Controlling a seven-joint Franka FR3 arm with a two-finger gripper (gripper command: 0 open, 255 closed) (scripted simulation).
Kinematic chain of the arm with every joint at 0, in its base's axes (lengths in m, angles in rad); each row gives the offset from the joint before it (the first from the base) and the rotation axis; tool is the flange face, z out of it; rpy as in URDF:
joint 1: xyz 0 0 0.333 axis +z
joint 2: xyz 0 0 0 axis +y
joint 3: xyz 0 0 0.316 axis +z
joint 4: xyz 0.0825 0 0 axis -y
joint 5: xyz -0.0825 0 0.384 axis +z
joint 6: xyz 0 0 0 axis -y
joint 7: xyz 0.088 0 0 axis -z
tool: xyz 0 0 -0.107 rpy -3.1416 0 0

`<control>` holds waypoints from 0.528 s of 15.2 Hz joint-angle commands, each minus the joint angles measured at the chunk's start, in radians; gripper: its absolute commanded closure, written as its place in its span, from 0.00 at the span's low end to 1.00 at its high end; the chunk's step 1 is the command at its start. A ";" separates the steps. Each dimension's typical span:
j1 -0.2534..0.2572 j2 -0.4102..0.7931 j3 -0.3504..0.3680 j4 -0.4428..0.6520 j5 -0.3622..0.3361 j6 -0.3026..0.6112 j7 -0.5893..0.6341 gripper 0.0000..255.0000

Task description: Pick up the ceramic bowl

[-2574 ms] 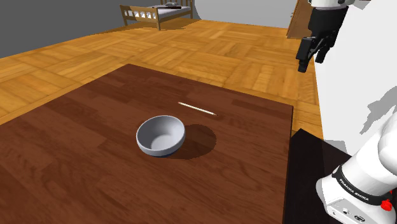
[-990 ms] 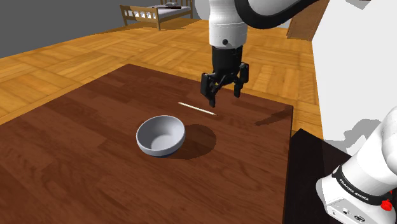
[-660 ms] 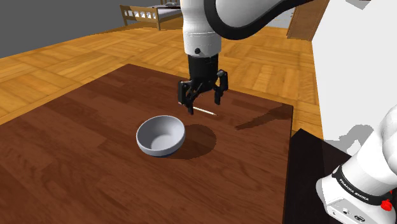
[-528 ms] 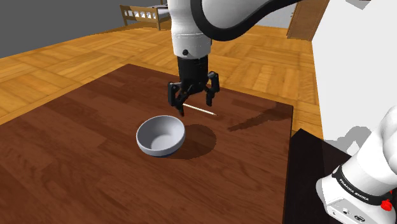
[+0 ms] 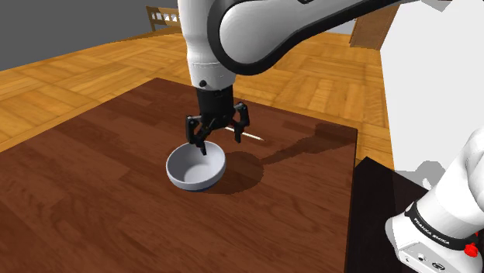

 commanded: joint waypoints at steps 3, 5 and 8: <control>0.001 0.016 -0.002 -0.030 -0.008 0.045 0.001 0.00; 0.002 0.016 -0.002 -0.031 -0.008 0.045 0.002 1.00; 0.001 0.015 -0.002 -0.032 -0.007 0.045 0.001 1.00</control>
